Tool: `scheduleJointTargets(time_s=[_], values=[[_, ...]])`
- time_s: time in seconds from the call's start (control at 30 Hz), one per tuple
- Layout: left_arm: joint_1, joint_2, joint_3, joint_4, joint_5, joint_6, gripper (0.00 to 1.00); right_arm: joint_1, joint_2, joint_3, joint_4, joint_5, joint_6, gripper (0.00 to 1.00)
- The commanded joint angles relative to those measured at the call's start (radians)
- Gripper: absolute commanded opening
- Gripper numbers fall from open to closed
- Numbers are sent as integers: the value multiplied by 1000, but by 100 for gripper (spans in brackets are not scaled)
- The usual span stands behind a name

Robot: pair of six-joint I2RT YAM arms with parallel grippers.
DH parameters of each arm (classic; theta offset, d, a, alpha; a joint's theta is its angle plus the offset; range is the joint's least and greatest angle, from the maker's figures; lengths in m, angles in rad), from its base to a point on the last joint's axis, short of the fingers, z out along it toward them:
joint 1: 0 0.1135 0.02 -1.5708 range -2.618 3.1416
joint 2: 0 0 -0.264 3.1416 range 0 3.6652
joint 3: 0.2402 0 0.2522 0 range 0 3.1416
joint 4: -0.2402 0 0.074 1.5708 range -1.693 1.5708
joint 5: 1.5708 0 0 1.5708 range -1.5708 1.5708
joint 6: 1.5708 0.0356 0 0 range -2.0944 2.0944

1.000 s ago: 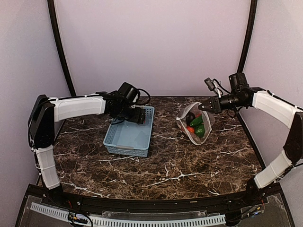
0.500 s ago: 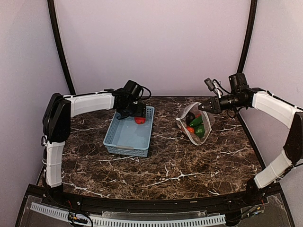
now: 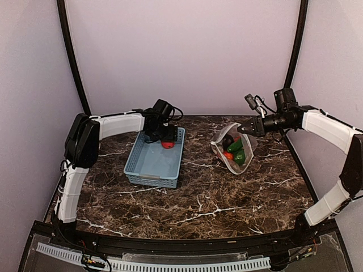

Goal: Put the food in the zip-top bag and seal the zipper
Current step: Pick up the fake fruit from the bin, then place the fake fruit in the zipper food storage bag.

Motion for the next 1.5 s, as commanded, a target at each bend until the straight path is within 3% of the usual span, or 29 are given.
scheduleJointTargets(time_s=[0.0,0.23,0.5,0.87,1.03,1.13,1.23,1.47], values=[[9,36,64,-52,31,-10,79,7,-33,-6,28,-21,-8,0],[12,63,66,-51,50,-12,73,7,-31,-6,30,-19,-8,0],[5,18,49,-60,101,-9,54,7,-34,-10,30,-16,-10,0],[-97,-349,-274,13,-31,11,53,7,-26,-13,32,-23,-13,0],[-242,-478,-438,272,42,14,50,9,-19,-1,25,-19,-6,0],[-326,-504,-511,460,202,2,48,11,-18,13,16,-15,-3,0],[-375,-474,-506,601,298,-24,47,16,-22,37,-1,-4,3,0],[-466,-356,-371,645,373,-30,47,49,-29,157,-139,34,-32,0]])
